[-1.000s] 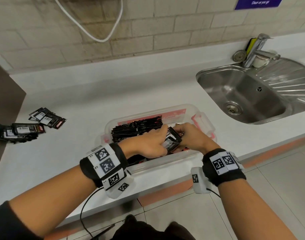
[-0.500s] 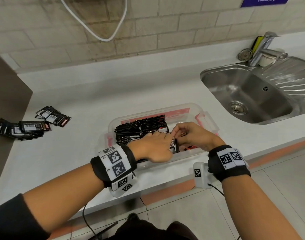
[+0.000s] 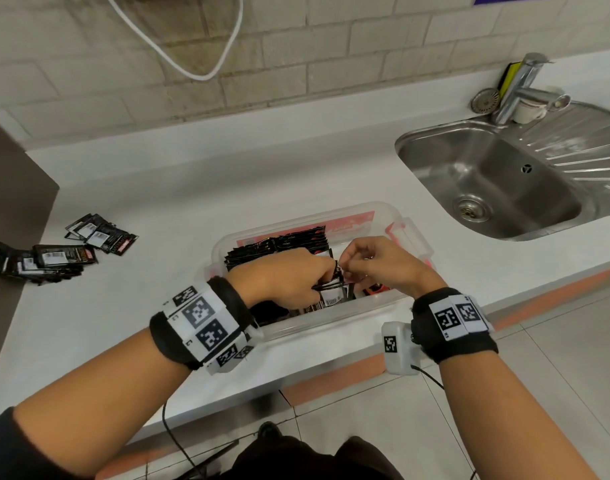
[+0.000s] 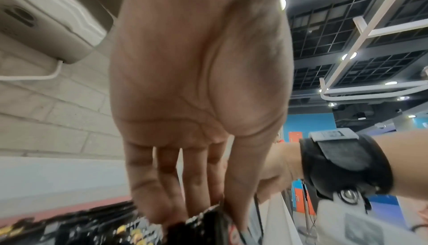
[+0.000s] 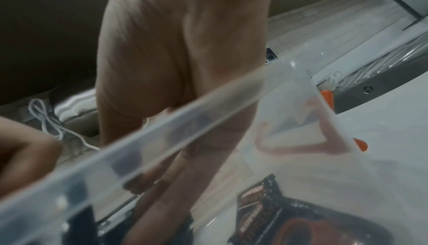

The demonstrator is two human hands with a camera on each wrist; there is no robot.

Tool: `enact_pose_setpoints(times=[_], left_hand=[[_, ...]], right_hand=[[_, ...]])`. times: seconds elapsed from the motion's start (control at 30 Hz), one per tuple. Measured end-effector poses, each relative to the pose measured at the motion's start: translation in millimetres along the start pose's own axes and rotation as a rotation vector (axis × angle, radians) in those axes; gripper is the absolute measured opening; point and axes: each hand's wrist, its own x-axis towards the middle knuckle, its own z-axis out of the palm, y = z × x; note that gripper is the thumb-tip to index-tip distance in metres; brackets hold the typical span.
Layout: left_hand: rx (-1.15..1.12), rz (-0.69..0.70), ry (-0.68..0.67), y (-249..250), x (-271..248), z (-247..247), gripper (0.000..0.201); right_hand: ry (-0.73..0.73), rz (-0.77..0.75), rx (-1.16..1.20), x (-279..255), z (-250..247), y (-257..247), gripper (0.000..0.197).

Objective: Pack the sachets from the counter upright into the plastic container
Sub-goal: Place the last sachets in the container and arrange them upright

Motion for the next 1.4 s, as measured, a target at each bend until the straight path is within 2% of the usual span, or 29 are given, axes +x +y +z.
enact_pose_setpoints(times=[0.1,0.27,0.4,0.5,0.57,0.67,0.77,0.93,1.03,1.1,1.23,1.33,1.4], left_hand=[[0.035,-0.019,0.039,6,4,9,0.017],[-0.026,-0.022,0.032,-1,6,0,0.033],[-0.102,-0.013,0.031,-7,2,-5,0.035],[-0.077,-0.004,0.059,-1,2,5,0.03],[-0.059,0.005,0.04,-1,1,5,0.027],[-0.098,0.026,0.011,-5,-3,-2,0.031],[-0.081,0.044,0.047,-7,-6,-4,0.029],[-0.095,0.043,0.047,-6,-2,6,0.035],[-0.096,0.041,0.085,-6,1,9,0.034],[-0.086,0.043,0.111,-9,-1,8,0.033],[-0.014,-0.007,0.181,-17,-4,10,0.056],[0.121,-0.043,0.088,-16,-4,21,0.067],[0.146,-0.048,0.021,-16,-3,26,0.068]], right_hand=[[0.061,0.041,0.0,5,4,-1,0.011],[0.082,0.078,-0.073,6,14,-9,0.041],[-0.022,0.075,0.02,1,25,-13,0.065],[-0.141,0.086,0.19,-1,25,-13,0.062],[-0.091,0.128,0.276,1,20,-11,0.062],[0.02,0.175,0.206,4,9,-9,0.074],[0.013,0.224,0.129,2,8,-11,0.084],[-0.065,0.279,0.019,-3,19,-24,0.083],[-0.143,0.258,0.054,-2,24,-31,0.081],[-0.134,0.255,0.06,0,24,-31,0.079],[-0.12,0.269,0.078,1,22,-24,0.079],[-0.18,0.232,0.085,0,26,-24,0.071],[-0.189,0.239,0.108,1,28,-22,0.08]])
